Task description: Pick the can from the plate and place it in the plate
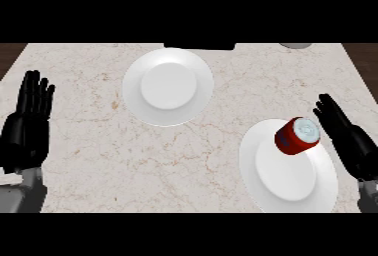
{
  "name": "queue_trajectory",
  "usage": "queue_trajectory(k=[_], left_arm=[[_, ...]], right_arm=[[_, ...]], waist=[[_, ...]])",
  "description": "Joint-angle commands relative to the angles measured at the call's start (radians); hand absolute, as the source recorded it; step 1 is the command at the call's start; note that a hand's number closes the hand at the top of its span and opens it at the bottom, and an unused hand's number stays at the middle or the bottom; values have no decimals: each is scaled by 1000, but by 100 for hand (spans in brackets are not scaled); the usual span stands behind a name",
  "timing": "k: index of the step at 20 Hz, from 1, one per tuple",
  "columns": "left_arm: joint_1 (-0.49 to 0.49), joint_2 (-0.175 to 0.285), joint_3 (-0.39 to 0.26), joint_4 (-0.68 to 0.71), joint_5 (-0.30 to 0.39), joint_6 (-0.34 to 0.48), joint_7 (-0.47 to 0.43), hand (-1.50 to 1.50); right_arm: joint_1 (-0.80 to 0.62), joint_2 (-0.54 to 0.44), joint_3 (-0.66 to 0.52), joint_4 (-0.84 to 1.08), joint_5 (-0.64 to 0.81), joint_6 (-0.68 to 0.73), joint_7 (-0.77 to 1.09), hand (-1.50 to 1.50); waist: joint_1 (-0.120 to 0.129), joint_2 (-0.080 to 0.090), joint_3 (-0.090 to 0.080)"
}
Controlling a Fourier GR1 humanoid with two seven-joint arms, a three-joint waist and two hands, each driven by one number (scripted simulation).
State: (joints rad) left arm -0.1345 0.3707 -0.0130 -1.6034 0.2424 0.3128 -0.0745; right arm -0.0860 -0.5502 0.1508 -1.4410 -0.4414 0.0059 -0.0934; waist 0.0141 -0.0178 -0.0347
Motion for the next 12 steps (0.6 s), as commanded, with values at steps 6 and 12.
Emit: queue_trajectory(k=[6, 12], left_arm=[[-134, 86, -116, 14, -58, -144, 68, 0], [-98, 81, -129, 14, -26, -189, 95, 0]], right_arm=[[-415, 148, 218, -117, 192, -60, 91, 150], [-293, 174, 329, 13, 643, -460, 267, -150]], waist=[[45, 28, 33], [6, 21, 34]])
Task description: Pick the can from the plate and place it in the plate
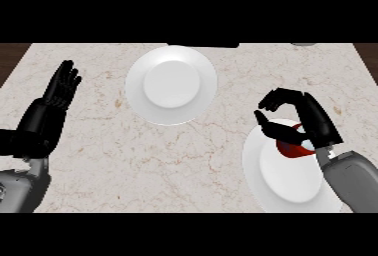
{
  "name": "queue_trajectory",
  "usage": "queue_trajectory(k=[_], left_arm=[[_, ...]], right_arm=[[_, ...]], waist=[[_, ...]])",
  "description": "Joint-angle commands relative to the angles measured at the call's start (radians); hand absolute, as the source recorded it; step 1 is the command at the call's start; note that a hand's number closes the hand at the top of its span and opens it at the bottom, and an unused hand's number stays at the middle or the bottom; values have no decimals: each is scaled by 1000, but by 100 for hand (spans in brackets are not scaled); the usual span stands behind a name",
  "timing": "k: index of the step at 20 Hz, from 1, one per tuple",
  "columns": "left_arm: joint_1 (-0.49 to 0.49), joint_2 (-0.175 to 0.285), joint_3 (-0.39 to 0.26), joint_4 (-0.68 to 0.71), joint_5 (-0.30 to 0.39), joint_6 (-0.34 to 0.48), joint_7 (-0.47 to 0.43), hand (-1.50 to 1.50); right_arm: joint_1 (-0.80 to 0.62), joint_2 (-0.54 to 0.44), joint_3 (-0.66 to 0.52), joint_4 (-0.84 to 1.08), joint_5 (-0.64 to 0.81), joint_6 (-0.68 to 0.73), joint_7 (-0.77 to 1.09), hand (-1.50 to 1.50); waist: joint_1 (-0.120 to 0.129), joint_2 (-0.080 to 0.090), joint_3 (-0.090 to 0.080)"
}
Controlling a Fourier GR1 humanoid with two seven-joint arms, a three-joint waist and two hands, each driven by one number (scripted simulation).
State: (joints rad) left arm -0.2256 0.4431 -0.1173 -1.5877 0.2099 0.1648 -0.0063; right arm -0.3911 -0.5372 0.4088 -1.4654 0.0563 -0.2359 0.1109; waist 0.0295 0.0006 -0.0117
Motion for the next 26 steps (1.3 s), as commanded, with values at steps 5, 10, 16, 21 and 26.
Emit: queue_trajectory(k=[5, 10, 16, 21, 26], left_arm=[[-74, 6, 13, 37, -3, -20, 64, 0], [-70, 40, 74, 7, 41, -92, 107, 0], [-24, 4, 37, -6, 5, -69, 81, 0], [-12, 34, 71, -14, 23, -82, 93, 0], [-45, -2, 46, 18, 2, -72, 82, 0]], right_arm=[[43, 351, 35, 51, 132, -377, -128, -150], [54, 243, 10, -160, 243, -361, 21, -150], [-25, 51, 34, -227, 405, -142, 428, -150], [-85, -79, 64, -242, 397, 146, 705, -150], [-186, -77, 98, -282, 249, 432, 973, -150]], waist=[[-30, 2, 13], [-38, -6, 11], [-51, -15, 7], [-42, -20, 5], [-40, -8, 6]])
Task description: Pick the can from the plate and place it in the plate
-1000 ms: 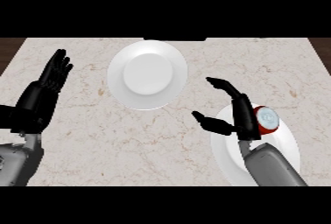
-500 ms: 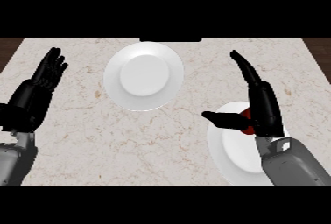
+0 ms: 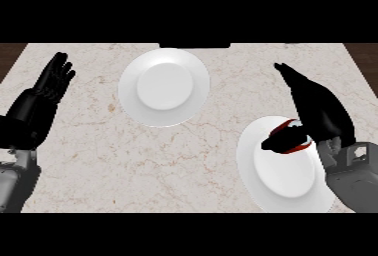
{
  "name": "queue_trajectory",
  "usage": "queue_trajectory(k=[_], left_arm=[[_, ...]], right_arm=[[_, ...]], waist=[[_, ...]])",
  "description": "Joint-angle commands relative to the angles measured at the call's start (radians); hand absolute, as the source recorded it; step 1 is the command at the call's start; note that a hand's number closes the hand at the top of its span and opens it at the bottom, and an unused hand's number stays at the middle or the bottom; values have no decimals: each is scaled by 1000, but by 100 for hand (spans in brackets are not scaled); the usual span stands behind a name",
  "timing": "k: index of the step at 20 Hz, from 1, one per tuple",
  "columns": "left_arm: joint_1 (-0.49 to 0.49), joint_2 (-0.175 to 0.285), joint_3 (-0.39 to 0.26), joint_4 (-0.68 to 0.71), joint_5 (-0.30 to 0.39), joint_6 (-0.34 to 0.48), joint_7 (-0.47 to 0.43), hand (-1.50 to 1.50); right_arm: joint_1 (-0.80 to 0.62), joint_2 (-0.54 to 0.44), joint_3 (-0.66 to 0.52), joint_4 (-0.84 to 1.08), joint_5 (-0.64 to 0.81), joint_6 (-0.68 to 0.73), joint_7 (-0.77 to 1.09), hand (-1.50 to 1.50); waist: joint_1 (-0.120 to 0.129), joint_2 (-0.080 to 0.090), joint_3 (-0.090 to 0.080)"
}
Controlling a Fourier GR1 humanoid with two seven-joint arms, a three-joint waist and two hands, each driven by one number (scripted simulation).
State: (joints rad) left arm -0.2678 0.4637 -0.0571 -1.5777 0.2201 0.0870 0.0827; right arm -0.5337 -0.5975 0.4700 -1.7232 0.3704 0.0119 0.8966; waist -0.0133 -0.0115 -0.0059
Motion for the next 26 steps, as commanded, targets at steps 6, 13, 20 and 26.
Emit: queue_trajectory(k=[6, 13, 20, 26], left_arm=[[26, -19, -4, -28, -7, -13, 1, 0], [25, -11, 20, -41, -11, -40, -2, 0], [-36, -36, 46, 67, -33, -36, -38, 0], [11, -50, 43, -7, -49, -49, -6, 0]], right_arm=[[-59, -23, -1, -3, -193, 320, 308, -150], [-106, -53, -13, 67, -167, 358, 331, -150], [-42, -62, 7, 135, -141, 359, 315, -150], [34, -18, 0, 158, -79, 339, 246, -150]], waist=[[18, 8, 5], [20, 9, 5], [3, 12, 5], [13, 11, 6]])
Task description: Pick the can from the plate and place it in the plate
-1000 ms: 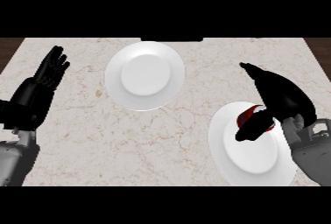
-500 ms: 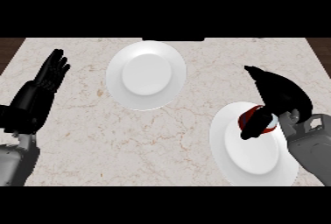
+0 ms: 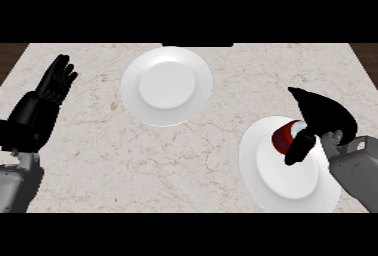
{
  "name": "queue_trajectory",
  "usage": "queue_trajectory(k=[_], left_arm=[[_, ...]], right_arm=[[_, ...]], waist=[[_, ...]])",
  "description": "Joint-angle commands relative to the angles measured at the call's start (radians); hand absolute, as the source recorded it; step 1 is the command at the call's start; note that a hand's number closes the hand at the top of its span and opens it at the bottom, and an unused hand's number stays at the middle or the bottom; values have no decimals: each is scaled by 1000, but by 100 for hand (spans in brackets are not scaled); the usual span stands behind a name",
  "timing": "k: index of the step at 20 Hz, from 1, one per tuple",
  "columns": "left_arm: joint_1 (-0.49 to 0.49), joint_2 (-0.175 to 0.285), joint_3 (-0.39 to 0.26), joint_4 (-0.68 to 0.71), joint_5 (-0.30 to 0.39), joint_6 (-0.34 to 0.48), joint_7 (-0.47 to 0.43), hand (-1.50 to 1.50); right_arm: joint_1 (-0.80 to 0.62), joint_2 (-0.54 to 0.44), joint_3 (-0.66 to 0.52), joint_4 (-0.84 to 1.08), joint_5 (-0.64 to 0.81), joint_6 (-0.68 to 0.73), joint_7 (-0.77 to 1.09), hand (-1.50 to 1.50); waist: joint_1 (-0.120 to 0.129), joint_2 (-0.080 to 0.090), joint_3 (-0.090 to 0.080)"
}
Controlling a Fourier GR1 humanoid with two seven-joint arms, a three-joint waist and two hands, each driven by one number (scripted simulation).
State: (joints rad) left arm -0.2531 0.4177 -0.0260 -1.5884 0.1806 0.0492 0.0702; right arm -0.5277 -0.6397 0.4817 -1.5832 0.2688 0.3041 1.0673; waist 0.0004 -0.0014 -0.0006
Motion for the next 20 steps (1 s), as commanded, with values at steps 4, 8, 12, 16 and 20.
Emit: queue_trajectory(k=[4, 8, 12, 16, 20], left_arm=[[-6, -33, 12, 47, -25, -21, -37, 0], [14, -49, 1, -64, -35, 3, 59, 0], [-43, -71, -8, -29, -81, 21, 77, 0], [41, -71, 27, -40, -66, -50, 2, 0], [26, -50, 57, -7, -42, -64, -13, 0]], right_arm=[[64, 35, -24, 75, 46, 51, 0, -150], [70, 73, -41, 73, 63, 76, 58, -150], [98, 113, -34, 91, 120, 74, 52, -150], [107, 150, -70, 142, 222, 32, -81, 150], [57, 126, -26, 213, 383, -114, -195, 150]], waist=[[0, 3, 0], [3, 1, 0], [-2, 1, 0], [2, 1, 1], [9, 3, 1]])
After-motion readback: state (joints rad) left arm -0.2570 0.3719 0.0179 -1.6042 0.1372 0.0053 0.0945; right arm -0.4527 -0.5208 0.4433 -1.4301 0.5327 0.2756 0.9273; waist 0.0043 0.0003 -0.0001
